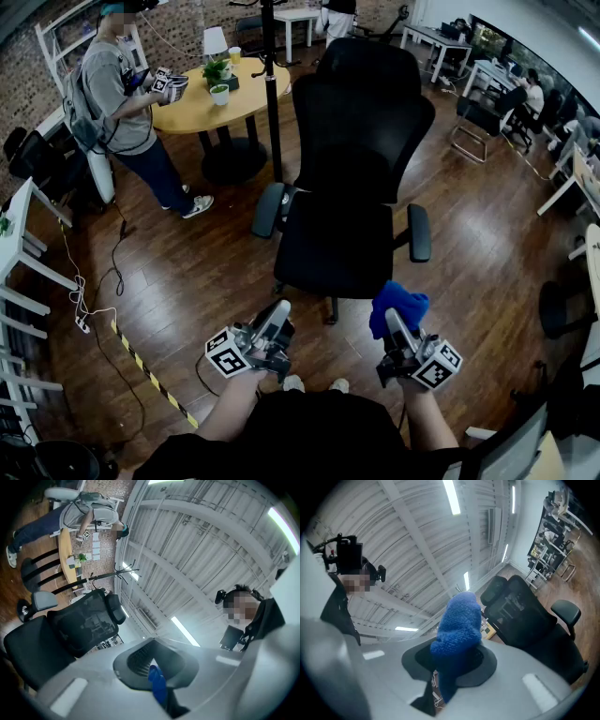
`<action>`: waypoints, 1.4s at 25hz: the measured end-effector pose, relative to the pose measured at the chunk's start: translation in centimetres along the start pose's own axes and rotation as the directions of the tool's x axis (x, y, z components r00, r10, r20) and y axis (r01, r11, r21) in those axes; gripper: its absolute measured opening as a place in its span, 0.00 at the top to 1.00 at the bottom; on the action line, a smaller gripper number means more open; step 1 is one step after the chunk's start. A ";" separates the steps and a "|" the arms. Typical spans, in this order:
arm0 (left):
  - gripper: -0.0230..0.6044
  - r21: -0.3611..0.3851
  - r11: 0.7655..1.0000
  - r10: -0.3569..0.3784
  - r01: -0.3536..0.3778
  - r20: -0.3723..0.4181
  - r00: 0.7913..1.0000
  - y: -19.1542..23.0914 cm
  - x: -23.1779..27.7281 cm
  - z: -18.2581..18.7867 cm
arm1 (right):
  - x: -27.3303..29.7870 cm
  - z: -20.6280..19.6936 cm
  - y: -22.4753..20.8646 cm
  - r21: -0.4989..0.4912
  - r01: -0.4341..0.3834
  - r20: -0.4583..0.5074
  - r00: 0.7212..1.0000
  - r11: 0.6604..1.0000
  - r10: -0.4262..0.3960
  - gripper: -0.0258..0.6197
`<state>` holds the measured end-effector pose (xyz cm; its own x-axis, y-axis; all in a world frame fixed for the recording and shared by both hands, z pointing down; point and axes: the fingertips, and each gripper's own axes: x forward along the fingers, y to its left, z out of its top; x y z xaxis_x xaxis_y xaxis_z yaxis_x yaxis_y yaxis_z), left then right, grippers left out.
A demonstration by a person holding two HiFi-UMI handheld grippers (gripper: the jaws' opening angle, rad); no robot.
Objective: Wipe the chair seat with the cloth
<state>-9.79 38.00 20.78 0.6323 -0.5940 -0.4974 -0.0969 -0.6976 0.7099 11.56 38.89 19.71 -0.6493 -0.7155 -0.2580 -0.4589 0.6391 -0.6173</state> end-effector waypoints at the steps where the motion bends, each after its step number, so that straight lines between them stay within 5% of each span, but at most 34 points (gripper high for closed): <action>1: 0.97 0.004 1.000 0.000 0.000 0.000 1.000 0.7 -0.1 0.7 | 0.8 -0.1 -0.2 -0.005 0.003 0.003 1.000 1.000 -0.003 0.85; 8: 0.97 0.016 1.000 -0.001 0.001 -0.002 1.000 4.8 2.0 4.6 | 5.1 0.3 -3.0 -0.011 0.021 0.004 1.000 1.000 -0.021 0.85; 15: 0.97 0.041 0.999 0.036 -0.035 -0.019 0.999 11.1 7.6 5.9 | 9.8 2.5 -10.4 0.010 0.018 -0.009 1.000 1.000 -0.018 0.85; 23: 0.97 0.119 0.986 0.109 -0.112 0.035 0.993 18.5 16.1 9.1 | 18.4 5.3 -19.0 0.028 -0.040 -0.157 0.987 0.999 0.044 0.85; 30: 0.97 0.079 0.986 0.145 -0.147 0.035 0.989 25.0 19.0 10.4 | 24.6 5.1 -24.2 0.003 0.002 -0.227 0.974 1.000 -0.001 0.85; 35: 0.97 0.010 0.984 0.176 -0.177 0.029 0.984 28.7 19.1 11.8 | 30.6 0.7 -29.8 -0.034 0.072 -0.311 0.947 0.997 -0.079 0.85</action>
<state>-9.58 1.90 25.80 0.5831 -0.7188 -0.3786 -0.2148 -0.5859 0.7814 5.76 -2.28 29.73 -0.7672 -0.6404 0.0353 -0.5248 0.5952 -0.6085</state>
